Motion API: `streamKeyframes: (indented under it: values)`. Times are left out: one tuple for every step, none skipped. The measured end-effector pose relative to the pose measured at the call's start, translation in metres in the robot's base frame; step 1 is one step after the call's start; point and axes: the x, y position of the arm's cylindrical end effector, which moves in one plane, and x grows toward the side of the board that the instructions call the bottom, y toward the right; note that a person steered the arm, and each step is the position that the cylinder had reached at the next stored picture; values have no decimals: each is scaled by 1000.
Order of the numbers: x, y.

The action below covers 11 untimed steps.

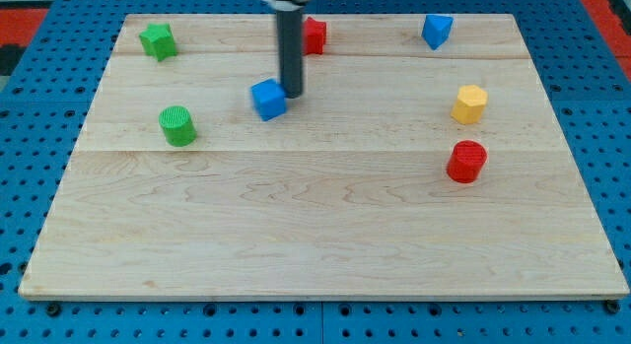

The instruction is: Move blue cube away from the right side of the green circle

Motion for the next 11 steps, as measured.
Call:
streamKeyframes:
  values:
    - [17,-24]
    - [-9,-24]
    - [-16,-59]
    - [-1,-68]
    - [7,-60]
    - [22,-52]
    - [46,-34]
    - [94,-34]
    - [118,-43]
    - [159,-18]
    - [176,27]
